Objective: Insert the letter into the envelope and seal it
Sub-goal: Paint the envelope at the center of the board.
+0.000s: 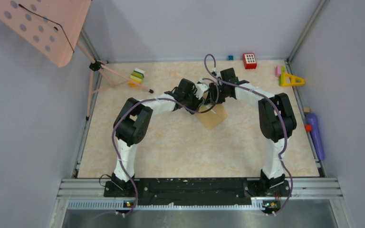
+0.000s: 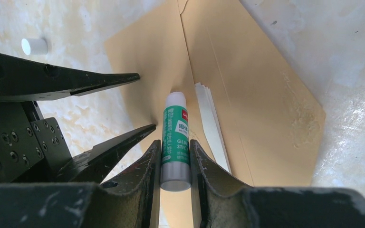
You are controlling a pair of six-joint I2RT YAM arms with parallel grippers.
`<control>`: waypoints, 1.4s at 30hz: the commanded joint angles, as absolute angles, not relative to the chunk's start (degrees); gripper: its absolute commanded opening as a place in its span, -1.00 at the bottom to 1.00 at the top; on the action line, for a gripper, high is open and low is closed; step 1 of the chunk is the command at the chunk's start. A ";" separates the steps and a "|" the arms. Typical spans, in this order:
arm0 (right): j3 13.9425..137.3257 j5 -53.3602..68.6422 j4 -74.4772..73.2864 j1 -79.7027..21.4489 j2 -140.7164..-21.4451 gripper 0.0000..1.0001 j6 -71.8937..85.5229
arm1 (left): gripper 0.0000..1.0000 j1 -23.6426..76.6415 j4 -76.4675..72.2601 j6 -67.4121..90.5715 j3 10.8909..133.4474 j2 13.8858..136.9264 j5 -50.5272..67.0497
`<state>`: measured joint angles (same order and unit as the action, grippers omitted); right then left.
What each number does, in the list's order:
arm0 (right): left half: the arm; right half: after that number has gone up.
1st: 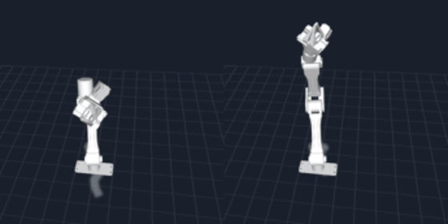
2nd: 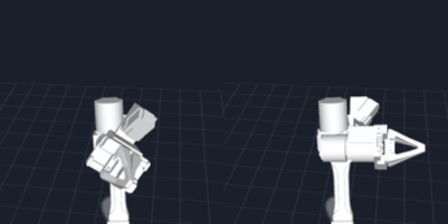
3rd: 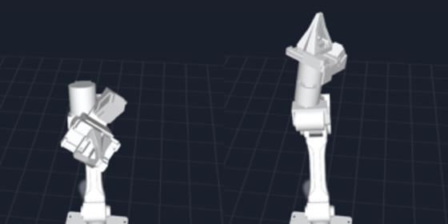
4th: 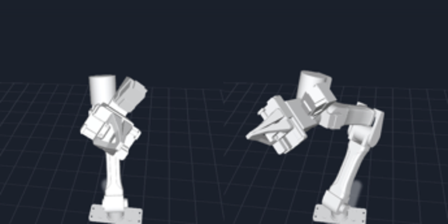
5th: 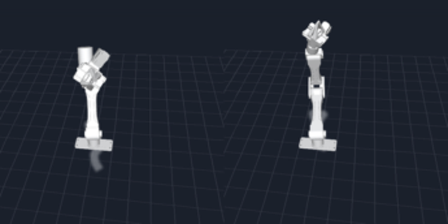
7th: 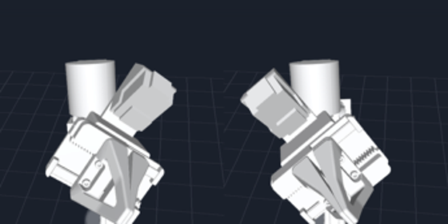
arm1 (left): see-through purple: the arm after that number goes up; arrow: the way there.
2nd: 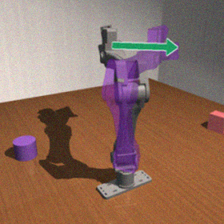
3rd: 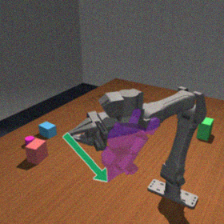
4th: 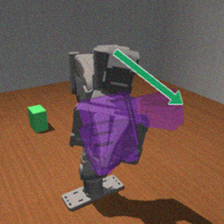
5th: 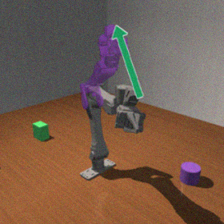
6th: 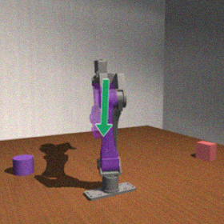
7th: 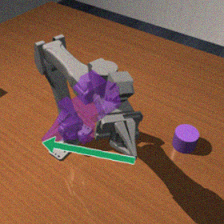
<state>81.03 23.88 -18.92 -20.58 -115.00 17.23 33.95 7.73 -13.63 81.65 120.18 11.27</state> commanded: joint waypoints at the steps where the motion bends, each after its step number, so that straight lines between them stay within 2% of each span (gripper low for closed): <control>1: 81.10 24.57 -19.72 -20.22 -113.62 -1.00 16.75 | 0.08 34.23 11.33 -14.94 81.24 123.11 8.97; 13: 78.36 26.54 -26.59 -17.64 -107.39 -1.00 11.94 | 0.08 34.18 11.73 -14.85 81.83 123.40 8.96; 42: 82.30 23.04 -18.83 -19.97 -116.68 -1.00 17.12 | 0.07 34.25 11.95 -15.53 81.79 123.31 9.67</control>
